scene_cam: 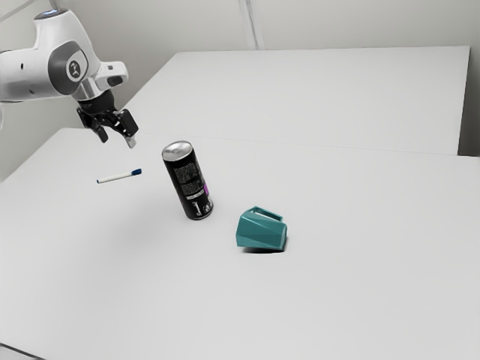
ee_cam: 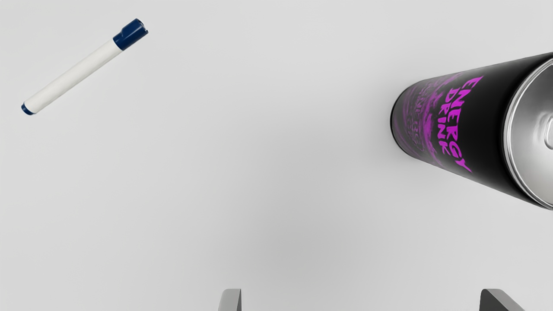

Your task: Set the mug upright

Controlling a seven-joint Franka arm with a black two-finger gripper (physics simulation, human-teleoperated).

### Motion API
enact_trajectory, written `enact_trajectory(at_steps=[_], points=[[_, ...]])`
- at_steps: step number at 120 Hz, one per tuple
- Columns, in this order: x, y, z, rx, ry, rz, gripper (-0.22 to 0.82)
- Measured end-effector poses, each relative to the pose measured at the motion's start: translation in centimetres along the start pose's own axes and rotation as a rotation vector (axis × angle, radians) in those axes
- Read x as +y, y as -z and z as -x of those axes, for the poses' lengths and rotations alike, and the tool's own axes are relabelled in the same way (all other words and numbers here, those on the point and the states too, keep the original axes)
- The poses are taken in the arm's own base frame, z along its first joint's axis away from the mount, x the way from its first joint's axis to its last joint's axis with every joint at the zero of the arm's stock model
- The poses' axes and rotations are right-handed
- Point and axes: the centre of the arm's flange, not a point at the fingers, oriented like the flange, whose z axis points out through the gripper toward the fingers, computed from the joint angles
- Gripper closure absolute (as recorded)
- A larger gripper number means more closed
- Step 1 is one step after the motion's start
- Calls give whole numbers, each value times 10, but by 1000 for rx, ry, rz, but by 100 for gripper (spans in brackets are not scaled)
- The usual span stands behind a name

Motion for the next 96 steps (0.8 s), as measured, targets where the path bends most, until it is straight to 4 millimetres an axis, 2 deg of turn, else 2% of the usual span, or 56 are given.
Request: enact_trajectory(at_steps=[15,27,45,61,84,96], points=[[3,4,5,6,-11,5,0],[17,8,15,11,-13,52,0],[46,-6,37,-22,-5,142,0],[77,-32,41,-55,-9,205,0],[124,-82,50,-85,-2,307,0],[142,-97,52,-78,3,335,0]])
